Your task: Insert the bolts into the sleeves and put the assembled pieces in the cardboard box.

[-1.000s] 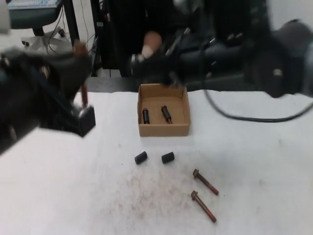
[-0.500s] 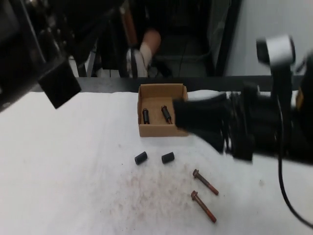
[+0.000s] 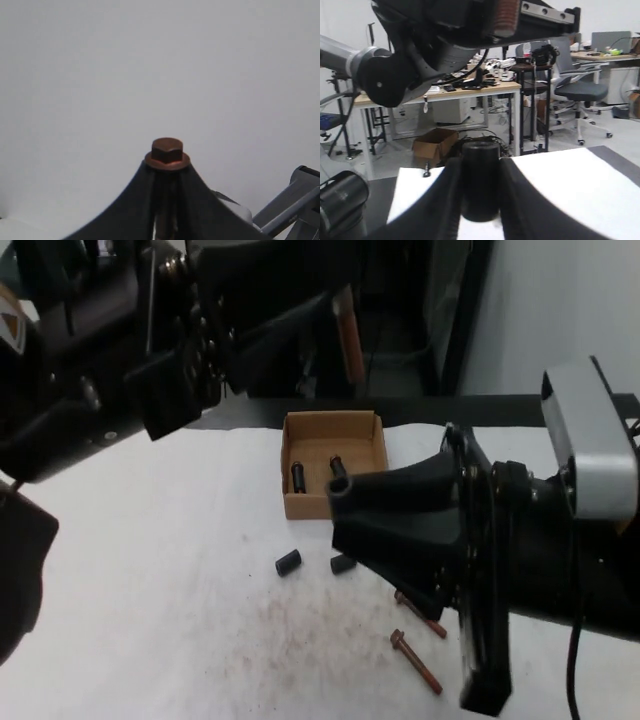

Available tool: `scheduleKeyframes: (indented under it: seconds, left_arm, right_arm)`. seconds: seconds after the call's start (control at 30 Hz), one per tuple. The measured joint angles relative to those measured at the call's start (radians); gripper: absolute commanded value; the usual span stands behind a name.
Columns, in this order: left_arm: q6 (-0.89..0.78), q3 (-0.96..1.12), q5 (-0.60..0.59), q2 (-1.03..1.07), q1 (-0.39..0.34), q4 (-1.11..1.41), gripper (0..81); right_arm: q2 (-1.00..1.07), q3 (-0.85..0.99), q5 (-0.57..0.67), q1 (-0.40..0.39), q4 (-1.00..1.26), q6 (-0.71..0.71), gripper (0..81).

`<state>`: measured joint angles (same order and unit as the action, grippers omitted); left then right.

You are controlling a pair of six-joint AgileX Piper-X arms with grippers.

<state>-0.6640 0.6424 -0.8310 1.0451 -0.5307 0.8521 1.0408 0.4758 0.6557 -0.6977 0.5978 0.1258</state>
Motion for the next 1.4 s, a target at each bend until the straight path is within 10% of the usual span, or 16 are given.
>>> scheduleKeyframes:
  seconds: [1.4]
  left_arm:
    - [0.027,0.000,-0.109,0.000,0.000,-0.092,0.3]
  right_arm:
    - [0.000,-0.002,-0.081,-0.001,0.124,0.034,0.8]
